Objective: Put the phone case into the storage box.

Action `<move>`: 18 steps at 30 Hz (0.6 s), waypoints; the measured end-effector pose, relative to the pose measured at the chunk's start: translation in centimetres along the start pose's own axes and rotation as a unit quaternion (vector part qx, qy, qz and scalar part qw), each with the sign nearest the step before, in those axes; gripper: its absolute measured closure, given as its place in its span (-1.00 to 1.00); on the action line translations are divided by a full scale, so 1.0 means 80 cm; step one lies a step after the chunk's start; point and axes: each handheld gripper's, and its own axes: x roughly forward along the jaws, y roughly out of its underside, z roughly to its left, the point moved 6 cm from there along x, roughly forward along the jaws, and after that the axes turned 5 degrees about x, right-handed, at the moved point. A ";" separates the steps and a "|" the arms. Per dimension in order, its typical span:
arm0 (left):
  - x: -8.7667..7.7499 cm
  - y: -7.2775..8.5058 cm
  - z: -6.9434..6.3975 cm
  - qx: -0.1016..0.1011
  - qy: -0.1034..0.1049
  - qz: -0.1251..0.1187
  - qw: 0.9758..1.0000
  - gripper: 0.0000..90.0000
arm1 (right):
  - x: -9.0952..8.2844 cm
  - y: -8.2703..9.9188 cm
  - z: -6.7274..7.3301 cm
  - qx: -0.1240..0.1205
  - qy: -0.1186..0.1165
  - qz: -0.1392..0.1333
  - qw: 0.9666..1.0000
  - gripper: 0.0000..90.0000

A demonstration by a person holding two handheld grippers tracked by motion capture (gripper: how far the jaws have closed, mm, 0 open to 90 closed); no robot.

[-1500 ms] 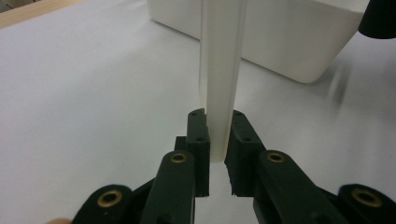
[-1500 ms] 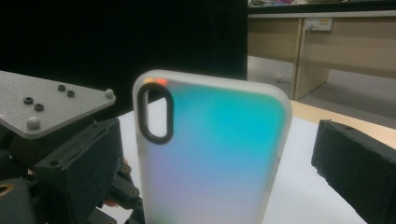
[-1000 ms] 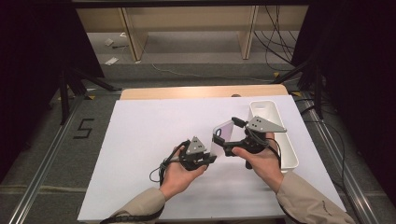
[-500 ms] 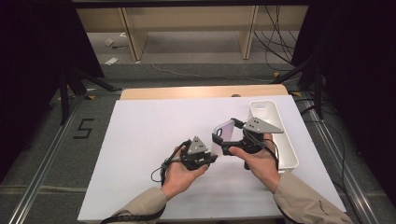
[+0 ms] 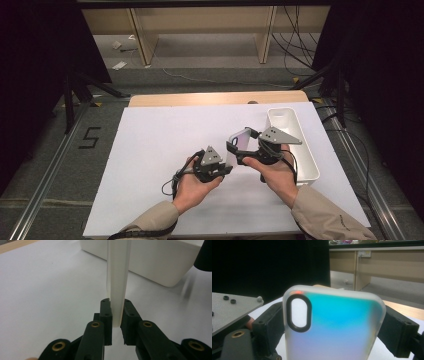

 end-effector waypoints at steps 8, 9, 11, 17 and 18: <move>0.001 0.000 0.000 0.004 -0.005 -0.003 1.000 0.78 | -0.001 0.000 0.002 0.003 0.003 0.004 1.000 -0.60; 0.001 0.000 0.001 0.004 -0.004 -0.005 1.000 0.78 | -0.001 -0.001 0.002 0.003 0.003 0.003 1.000 -0.60; 0.000 -0.001 0.001 0.006 -0.005 -0.009 1.000 0.77 | -0.001 -0.002 0.003 -0.001 0.004 0.000 1.000 -0.60; -0.002 -0.004 0.004 0.010 -0.002 -0.021 1.000 0.52 | -0.005 -0.010 0.001 0.004 0.003 -0.009 1.000 -0.60; -0.002 -0.005 0.004 0.010 -0.001 -0.025 1.000 0.44 | -0.006 -0.012 0.000 0.005 0.004 -0.011 1.000 -0.60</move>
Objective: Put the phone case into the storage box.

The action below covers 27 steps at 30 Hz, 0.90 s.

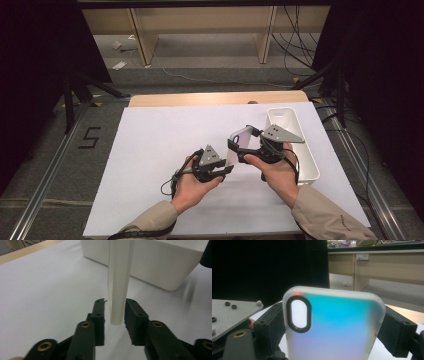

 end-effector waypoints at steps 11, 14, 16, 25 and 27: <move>-0.017 0.002 0.009 0.051 -0.018 0.014 0.998 -0.71 | -0.009 -0.011 -0.011 -0.001 0.007 -0.008 1.000 -0.60; -0.023 0.004 0.013 0.055 -0.021 0.021 0.998 -0.89 | -0.012 -0.014 -0.014 0.000 0.009 -0.011 1.000 -0.60; -0.025 0.007 0.015 0.057 -0.023 0.028 0.998 -0.98 | -0.014 -0.016 -0.016 0.000 0.012 -0.012 1.000 -0.60; -0.035 0.015 0.023 0.054 -0.030 0.038 0.997 -1.00 | -0.018 -0.021 -0.029 0.001 0.027 -0.014 1.000 -0.60; -0.035 0.016 0.024 0.054 -0.031 0.036 0.997 -1.00 | -0.019 -0.022 -0.030 -0.001 0.029 -0.014 0.999 -0.60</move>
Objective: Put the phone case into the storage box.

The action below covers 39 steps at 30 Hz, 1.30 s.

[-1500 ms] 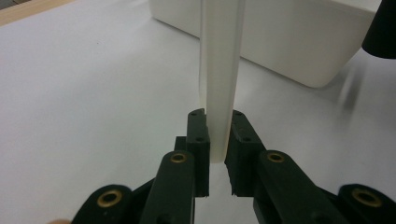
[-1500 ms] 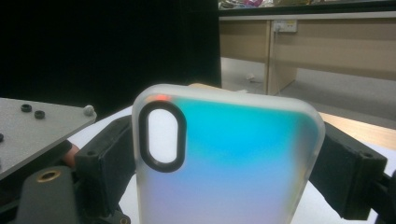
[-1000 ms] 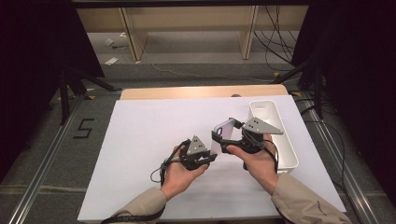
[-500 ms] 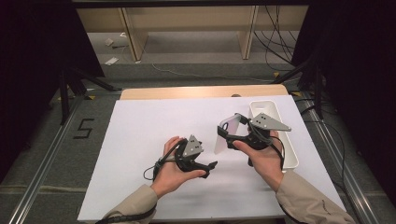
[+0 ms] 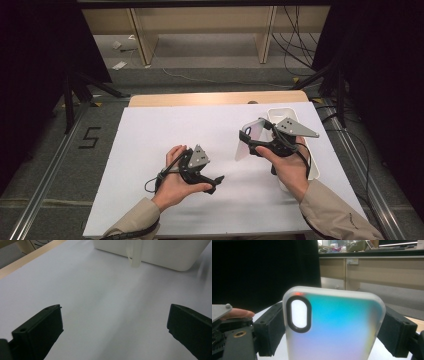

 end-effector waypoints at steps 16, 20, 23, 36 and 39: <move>-0.023 0.024 0.018 -0.003 0.004 -0.002 1.000 -1.00 | -0.007 -0.009 -0.013 -0.001 0.014 -0.005 1.000 -0.60; -0.028 0.029 0.023 -0.007 -0.004 0.002 1.000 -1.00 | -0.008 -0.010 -0.016 0.001 0.017 -0.005 1.000 -0.60; -0.032 0.031 0.025 -0.010 -0.005 0.001 1.000 -1.00 | -0.009 -0.011 -0.017 -0.002 0.019 -0.006 1.000 -0.60; -0.043 0.046 0.033 -0.015 -0.020 0.011 1.000 -1.00 | -0.013 -0.017 -0.028 0.001 0.031 -0.012 0.999 -0.60; -0.046 0.049 0.036 -0.016 -0.027 0.012 0.999 -1.00 | -0.016 -0.021 -0.031 0.001 0.035 -0.017 0.999 -0.60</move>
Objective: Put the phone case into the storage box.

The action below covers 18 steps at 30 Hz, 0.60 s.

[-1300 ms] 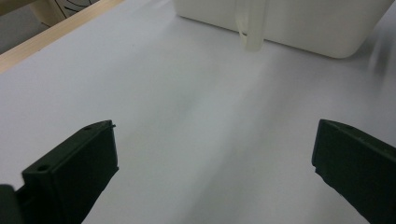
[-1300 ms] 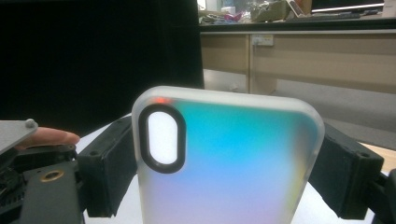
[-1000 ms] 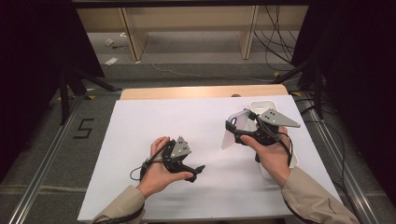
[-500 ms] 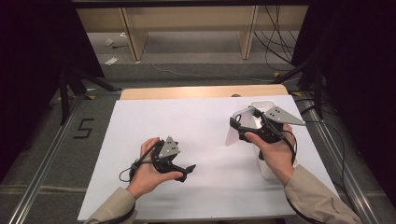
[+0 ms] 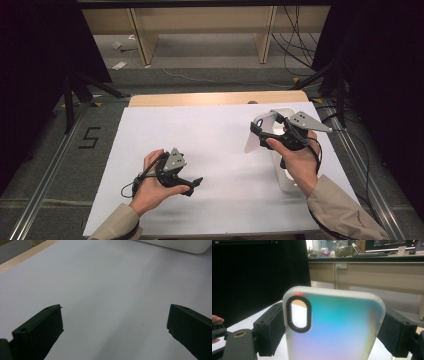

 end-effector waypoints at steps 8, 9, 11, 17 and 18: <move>-0.003 0.006 0.002 -0.001 -0.003 0.002 1.000 -1.00 | -0.003 -0.006 -0.006 0.003 0.006 -0.008 1.000 -0.60; -0.004 0.007 0.003 0.000 -0.004 0.005 1.000 -1.00 | -0.003 -0.007 -0.007 0.004 0.007 -0.009 1.000 -0.60; -0.005 0.008 0.004 -0.001 -0.005 0.004 1.000 -1.00 | -0.004 -0.008 -0.009 0.004 0.010 -0.010 1.000 -0.60; -0.007 0.012 0.007 0.000 -0.009 0.007 1.000 -1.00 | -0.006 -0.012 -0.013 0.005 0.015 -0.015 1.000 -0.60; -0.008 0.012 0.007 0.000 -0.010 0.006 1.000 -1.00 | -0.007 -0.013 -0.014 0.006 0.016 -0.015 1.000 -0.60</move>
